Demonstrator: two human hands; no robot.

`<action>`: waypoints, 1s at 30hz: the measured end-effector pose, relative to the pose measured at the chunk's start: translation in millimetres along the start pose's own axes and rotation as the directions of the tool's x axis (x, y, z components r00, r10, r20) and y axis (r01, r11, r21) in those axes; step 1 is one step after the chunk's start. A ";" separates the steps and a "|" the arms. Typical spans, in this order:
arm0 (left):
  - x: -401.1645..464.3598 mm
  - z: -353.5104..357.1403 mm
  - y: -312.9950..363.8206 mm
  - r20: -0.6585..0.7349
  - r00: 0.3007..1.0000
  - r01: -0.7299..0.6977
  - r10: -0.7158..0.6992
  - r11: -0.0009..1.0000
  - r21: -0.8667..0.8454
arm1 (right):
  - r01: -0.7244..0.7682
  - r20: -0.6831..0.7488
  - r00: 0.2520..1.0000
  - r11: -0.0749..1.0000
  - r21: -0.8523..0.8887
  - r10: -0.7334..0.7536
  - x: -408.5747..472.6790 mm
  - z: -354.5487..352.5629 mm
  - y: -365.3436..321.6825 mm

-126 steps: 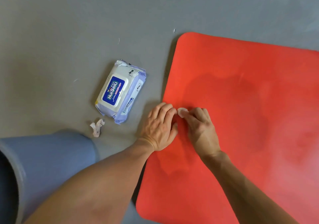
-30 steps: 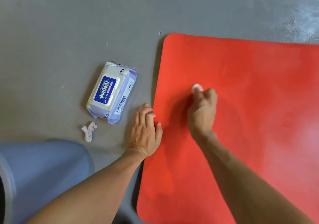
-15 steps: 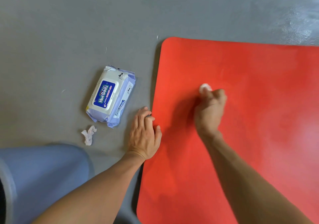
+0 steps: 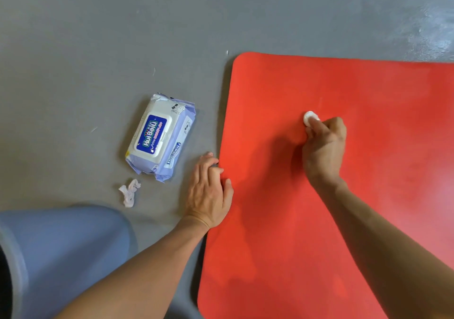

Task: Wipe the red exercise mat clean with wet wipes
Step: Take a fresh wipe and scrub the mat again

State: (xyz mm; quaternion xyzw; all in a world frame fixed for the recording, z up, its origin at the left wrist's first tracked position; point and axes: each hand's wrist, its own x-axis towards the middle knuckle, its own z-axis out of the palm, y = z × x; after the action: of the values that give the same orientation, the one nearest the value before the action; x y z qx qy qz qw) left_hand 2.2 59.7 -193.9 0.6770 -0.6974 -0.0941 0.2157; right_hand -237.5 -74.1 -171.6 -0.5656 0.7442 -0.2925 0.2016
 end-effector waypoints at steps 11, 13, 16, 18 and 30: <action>66.2 -2.8 27.0 0.152 0.974 -0.189 0.170 0.975 0.118 | 0.636 0.392 0.718 0.771 -0.033 -0.575 -46.6 -6.9 -6.5; 78.2 3.8 20.3 0.150 0.977 -0.164 0.154 0.985 0.059 | 0.420 0.206 0.898 0.896 -0.144 -0.388 -3.1 -11.1 1.4; 76.7 9.0 17.1 0.120 0.986 -0.112 0.113 0.994 -0.012 | 0.189 0.001 0.981 0.948 -0.257 -0.195 49.4 -16.9 7.7; 77.2 7.7 17.8 0.139 0.985 -0.105 0.105 0.994 -0.006 | 0.094 -0.059 0.993 0.983 -0.157 -0.105 49.1 -9.0 -0.9; 79.3 8.0 16.5 0.173 0.979 -0.119 0.108 0.992 0.049 | 0.128 0.041 0.991 0.991 -0.041 -0.127 66.7 -12.6 -13.3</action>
State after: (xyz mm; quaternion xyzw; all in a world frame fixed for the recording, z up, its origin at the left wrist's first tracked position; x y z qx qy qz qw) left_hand -15.4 -18.6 -180.3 0.6316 -0.7532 -0.1185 0.1403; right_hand -254.4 -138.0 -151.3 -0.6218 0.7087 -0.2779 0.1844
